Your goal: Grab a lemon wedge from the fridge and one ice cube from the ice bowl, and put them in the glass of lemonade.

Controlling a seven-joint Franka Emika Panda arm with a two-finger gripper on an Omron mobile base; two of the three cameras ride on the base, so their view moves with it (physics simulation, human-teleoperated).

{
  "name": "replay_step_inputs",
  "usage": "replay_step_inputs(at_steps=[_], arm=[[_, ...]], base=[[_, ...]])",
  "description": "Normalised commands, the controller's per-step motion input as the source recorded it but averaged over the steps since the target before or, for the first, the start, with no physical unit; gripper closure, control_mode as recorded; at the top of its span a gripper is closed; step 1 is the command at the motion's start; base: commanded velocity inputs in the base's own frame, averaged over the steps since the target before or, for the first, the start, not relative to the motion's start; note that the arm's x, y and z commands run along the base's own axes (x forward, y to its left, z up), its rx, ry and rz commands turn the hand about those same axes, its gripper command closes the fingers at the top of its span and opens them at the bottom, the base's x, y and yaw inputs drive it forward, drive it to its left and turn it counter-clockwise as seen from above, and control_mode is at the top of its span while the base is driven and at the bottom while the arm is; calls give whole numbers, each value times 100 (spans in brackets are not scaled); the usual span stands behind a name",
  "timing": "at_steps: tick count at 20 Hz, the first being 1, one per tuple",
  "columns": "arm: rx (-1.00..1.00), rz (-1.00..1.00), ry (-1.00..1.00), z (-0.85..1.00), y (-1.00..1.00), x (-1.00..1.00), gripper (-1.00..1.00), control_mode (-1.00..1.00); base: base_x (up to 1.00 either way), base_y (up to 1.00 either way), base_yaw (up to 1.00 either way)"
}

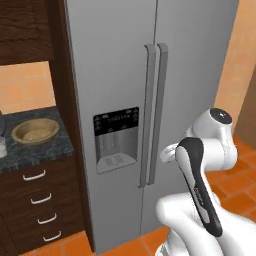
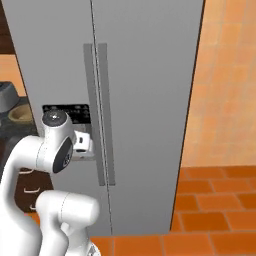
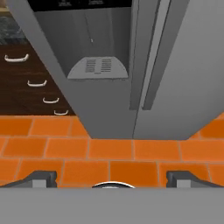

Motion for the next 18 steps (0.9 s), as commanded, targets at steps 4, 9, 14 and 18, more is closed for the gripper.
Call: replay_step_inputs(at_steps=[4, 9, 14, 18], arm=[[0, 0, 0, 0, 0, 0, -100, 100], [0, 0, 0, 0, 0, 0, -100, 100], [0, 0, 0, 0, 0, 0, -100, 100], [0, 0, 0, 0, 0, 0, -100, 100]], base=[[0, -27, 29], [0, -51, 18], [-8, -36, 6], [-20, 0, 0]])
